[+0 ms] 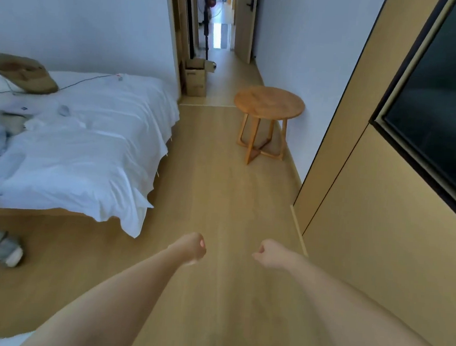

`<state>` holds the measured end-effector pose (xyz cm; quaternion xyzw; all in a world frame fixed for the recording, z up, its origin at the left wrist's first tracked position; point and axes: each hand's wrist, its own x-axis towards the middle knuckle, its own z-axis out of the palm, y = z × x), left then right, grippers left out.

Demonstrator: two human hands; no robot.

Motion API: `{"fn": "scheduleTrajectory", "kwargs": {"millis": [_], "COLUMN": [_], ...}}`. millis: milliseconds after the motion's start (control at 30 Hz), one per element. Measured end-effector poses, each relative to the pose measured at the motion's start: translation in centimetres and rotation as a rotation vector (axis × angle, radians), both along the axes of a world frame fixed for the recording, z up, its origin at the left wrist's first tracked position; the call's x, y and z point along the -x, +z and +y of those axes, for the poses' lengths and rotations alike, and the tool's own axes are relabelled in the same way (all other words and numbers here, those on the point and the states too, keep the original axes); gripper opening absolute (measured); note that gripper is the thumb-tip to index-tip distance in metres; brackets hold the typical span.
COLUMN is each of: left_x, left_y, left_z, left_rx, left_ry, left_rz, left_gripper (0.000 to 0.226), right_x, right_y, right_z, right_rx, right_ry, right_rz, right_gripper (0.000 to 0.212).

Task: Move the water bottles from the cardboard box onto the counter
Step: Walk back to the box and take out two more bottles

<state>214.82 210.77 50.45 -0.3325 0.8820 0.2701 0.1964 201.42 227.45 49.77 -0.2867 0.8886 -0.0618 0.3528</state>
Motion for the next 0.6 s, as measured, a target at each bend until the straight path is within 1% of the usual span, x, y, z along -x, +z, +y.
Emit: {"fn": "scheduleTrajectory", "kwargs": {"millis": [100,233,333,400,433,500,533,600], "left_x": [5.8,12.2,17.6,21.7,23.7,28.1,30.5,35.0], "left_y": [1.2,0.8,-0.1,-0.9,-0.9,-1.2,-1.7,-0.4], "left_z": [-4.2,-10.1,-15.6,-19.7,-21.6,-25.6,-27.8,-31.5], "left_rx": [0.005,0.004,-0.002,0.016,0.016,-0.009,-0.004,-0.010], "left_ry": [-0.004,0.026,0.024,0.006,0.005,0.003,0.005,-0.009], "left_rz": [0.012,-0.014,-0.043,-0.032,-0.028,-0.012,0.013,0.020], "left_gripper": [0.033,0.032,0.032,0.033,0.033,0.030,0.026,0.022], "right_x": [6.4,13.2,19.0,22.8,24.7,28.3,30.2,33.5], "right_y": [1.5,1.2,-0.2,-0.7,-0.8,-0.8,-0.9,0.0], "right_z": [-4.7,-10.5,-15.5,-19.1,-20.9,-24.6,-26.4,-29.9], "right_rx": [0.026,-0.020,-0.067,-0.076,-0.060,-0.088,-0.098,-0.086], "right_ry": [0.005,0.075,0.131,0.129,0.119,0.103,0.100,0.088], "right_rz": [0.008,-0.013,0.003,0.031,0.032,0.030,0.032,0.034], "right_gripper": [0.046,0.045,0.029,0.030,0.026,0.028,0.031,0.040]}}
